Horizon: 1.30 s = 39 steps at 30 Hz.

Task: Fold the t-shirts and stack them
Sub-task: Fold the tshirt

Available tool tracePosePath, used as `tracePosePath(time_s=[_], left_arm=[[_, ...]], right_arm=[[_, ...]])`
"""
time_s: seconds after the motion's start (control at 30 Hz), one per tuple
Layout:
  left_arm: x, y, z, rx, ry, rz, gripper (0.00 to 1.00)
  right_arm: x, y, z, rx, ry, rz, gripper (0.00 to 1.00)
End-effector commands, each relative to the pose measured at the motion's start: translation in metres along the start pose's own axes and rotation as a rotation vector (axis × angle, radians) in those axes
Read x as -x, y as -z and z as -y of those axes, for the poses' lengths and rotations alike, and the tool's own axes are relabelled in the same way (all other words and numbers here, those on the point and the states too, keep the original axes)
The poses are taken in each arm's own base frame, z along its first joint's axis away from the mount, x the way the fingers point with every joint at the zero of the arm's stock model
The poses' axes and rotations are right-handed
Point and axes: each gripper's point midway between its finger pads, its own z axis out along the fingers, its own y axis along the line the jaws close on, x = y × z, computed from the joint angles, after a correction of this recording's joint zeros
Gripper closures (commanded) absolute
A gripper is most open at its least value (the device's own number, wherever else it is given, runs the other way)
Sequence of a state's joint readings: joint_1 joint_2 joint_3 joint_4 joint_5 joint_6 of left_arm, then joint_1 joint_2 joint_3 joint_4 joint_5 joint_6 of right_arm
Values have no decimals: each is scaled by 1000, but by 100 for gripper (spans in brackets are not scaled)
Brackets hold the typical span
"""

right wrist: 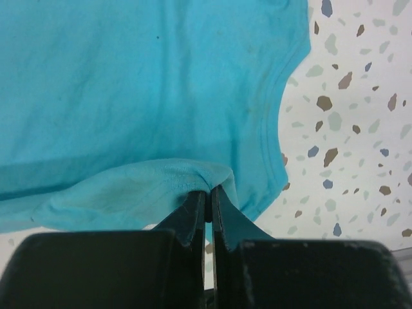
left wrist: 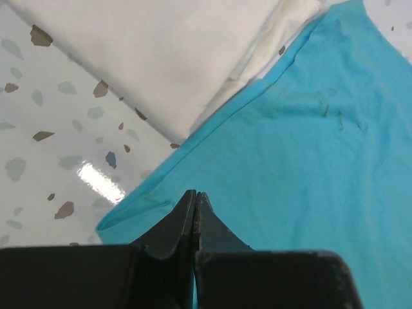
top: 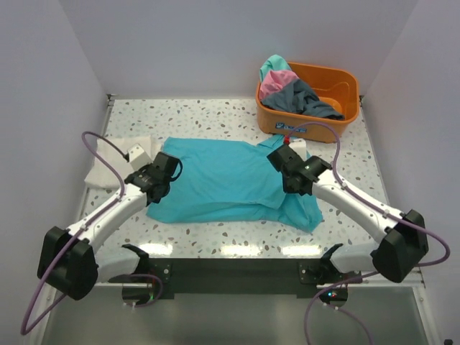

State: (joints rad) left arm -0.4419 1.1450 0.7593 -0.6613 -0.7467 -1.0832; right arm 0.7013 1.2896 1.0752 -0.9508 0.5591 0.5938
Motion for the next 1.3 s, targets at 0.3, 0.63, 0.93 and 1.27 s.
tracePosePath(time_s=[0.3,0.63,0.93,1.27], left_arm=[[-6,-24,35,-68,-150,-57,60],[-56,-29,0,-30,-205,-189,54],[-77,-37,-18,48,-251,-243,57],[-80,-34,-34,82,-256,-244,61]], right_arm=[[21,-39,-17,30,59,-57,100],[-8,-45,-16,66,64,-91,100],[-14,-48,-13,51,73,-100,100],[-19,-51,-10,33,80,-112,100]])
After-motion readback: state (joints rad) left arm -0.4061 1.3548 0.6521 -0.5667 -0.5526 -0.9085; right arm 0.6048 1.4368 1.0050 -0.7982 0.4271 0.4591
